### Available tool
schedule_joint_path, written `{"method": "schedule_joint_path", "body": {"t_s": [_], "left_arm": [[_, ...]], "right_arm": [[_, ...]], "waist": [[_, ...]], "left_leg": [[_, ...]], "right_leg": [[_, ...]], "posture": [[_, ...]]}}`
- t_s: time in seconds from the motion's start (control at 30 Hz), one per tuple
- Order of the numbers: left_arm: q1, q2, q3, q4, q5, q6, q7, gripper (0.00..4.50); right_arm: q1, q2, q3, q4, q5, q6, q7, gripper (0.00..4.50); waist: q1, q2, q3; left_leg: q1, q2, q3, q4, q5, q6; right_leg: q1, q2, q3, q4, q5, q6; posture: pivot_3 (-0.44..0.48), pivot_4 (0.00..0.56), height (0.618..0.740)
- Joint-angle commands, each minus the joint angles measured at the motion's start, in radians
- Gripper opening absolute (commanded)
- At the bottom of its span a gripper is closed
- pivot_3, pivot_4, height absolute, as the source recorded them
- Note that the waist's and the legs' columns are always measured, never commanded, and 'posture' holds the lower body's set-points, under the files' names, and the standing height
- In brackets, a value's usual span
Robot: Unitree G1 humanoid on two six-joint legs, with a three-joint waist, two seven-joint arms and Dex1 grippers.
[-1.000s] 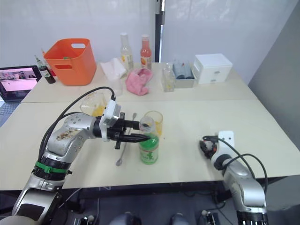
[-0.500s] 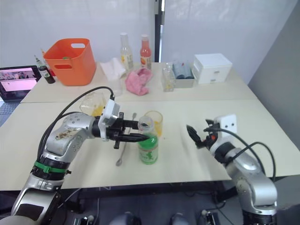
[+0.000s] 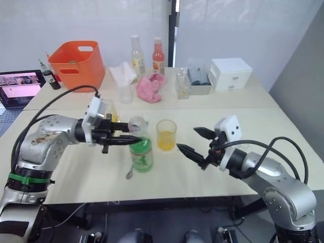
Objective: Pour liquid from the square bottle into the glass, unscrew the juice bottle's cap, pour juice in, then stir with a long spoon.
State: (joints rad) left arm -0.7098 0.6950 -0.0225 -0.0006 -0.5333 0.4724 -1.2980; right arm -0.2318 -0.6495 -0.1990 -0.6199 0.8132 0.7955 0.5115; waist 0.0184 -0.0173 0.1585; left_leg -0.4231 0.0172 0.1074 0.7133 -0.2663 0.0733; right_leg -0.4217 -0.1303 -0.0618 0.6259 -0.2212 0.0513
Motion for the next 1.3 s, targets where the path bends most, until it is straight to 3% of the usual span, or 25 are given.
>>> {"method": "schedule_joint_path", "body": {"t_s": [0.03,0.17,0.47,0.87,1.07,1.3], "left_arm": [[-0.077,0.013,0.039,0.027,0.01,-0.05,0.001,1.42],[-0.125,0.02,0.024,0.111,0.067,-0.128,-0.016,1.42],[-0.236,-0.054,0.003,0.305,0.202,-0.338,0.023,1.42],[-0.376,-0.224,-0.042,0.717,0.427,-0.907,0.178,1.42],[-0.457,-0.266,-0.078,0.951,0.539,-1.165,0.268,1.42],[-0.522,-0.283,-0.158,1.129,0.738,-1.377,0.497,1.42]], "right_arm": [[-0.012,0.007,0.003,-0.006,-0.01,-0.018,-0.013,4.48],[-0.017,0.011,0.009,0.002,-0.014,-0.021,-0.015,4.48],[-0.033,0.013,0.034,-0.009,-0.023,-0.006,-0.041,4.48],[-0.105,0.047,0.106,-0.011,-0.052,0.045,-0.141,4.48],[-0.115,0.063,0.113,-0.023,-0.047,0.057,-0.16,4.48],[-0.12,0.092,0.115,-0.051,-0.037,0.063,-0.193,4.48]], "waist": [[0.0,0.0,0.0],[-0.005,0.0,0.0],[-0.003,0.0,0.0],[-0.006,-0.001,0.0],[-0.004,-0.001,0.001],[-0.004,-0.001,0.001]], "left_leg": [[0.0,0.0,0.0,0.0,0.0,0.0],[0.0,-0.001,0.0,0.0,0.0,0.0],[-0.001,-0.002,0.0,0.0,0.0,0.0],[-0.002,-0.002,0.001,0.0,0.0,0.0],[-0.003,-0.002,0.001,0.0,0.0,0.001],[-0.003,-0.002,0.001,0.0,-0.001,0.001]], "right_leg": [[0.0,0.0,0.0,0.0,0.0,0.0],[0.0,0.0,0.0,0.0,0.0,0.0],[0.0,0.0,-0.001,-0.001,0.0,0.0],[-0.001,0.0,-0.001,-0.001,0.0,0.0],[-0.001,0.0,-0.002,-0.002,0.001,0.001],[-0.001,0.0,-0.002,-0.002,0.001,0.001]], "posture": [[0.0,0.15,0.74],[0.0,0.15,0.74],[0.0,0.15,0.74],[0.0,0.15,0.74],[0.0,0.15,0.74],[0.0,0.15,0.74]]}}
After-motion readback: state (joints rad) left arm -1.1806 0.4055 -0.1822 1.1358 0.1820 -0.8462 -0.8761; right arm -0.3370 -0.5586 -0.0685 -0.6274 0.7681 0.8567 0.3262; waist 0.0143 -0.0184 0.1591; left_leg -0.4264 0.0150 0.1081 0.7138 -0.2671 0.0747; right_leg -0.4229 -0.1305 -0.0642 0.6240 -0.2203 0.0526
